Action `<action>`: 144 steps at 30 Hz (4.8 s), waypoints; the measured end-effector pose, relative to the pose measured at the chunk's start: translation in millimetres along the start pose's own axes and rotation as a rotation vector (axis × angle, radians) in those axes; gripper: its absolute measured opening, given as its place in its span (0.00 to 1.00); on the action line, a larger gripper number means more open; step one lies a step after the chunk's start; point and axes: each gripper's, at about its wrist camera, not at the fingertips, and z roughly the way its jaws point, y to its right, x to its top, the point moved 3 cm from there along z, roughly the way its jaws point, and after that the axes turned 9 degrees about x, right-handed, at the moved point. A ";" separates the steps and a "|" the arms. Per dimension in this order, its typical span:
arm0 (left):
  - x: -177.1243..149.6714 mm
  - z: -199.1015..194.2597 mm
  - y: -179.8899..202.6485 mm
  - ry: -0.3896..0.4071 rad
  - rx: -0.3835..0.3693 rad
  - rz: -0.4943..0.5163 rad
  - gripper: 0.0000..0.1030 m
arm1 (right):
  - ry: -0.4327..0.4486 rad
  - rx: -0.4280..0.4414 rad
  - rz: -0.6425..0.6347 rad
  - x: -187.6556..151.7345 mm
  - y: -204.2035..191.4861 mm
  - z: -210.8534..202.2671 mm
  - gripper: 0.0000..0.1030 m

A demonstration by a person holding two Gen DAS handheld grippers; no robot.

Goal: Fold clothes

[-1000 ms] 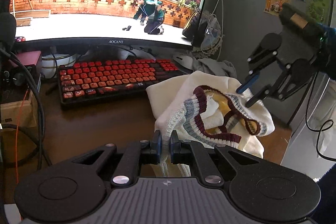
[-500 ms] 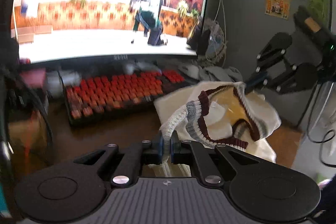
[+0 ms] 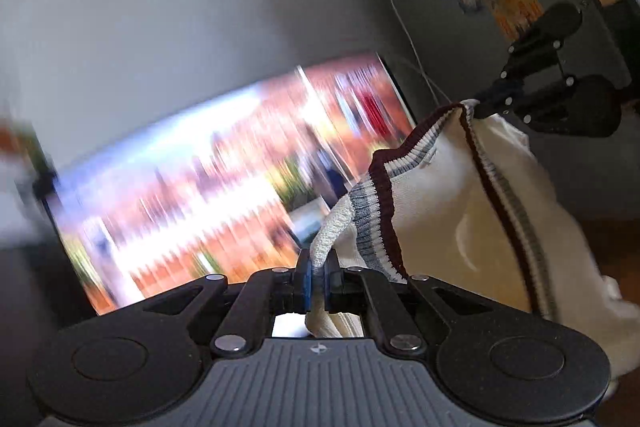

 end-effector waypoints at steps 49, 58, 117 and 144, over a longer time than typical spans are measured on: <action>-39.4 164.1 -79.7 -0.263 0.175 -0.068 0.05 | -0.039 0.010 0.260 26.6 6.9 174.9 0.03; -104.9 176.7 -54.7 -0.426 0.037 -0.061 0.10 | -0.185 0.215 0.276 -23.8 -50.4 220.8 0.03; -173.2 -150.9 36.8 -0.336 -0.282 -0.185 0.40 | -0.185 0.460 0.346 -108.7 -208.9 -85.9 0.10; -178.2 -76.5 -1.9 -0.479 -0.460 -0.647 0.05 | -0.083 0.327 0.883 -134.4 -122.5 -82.2 0.03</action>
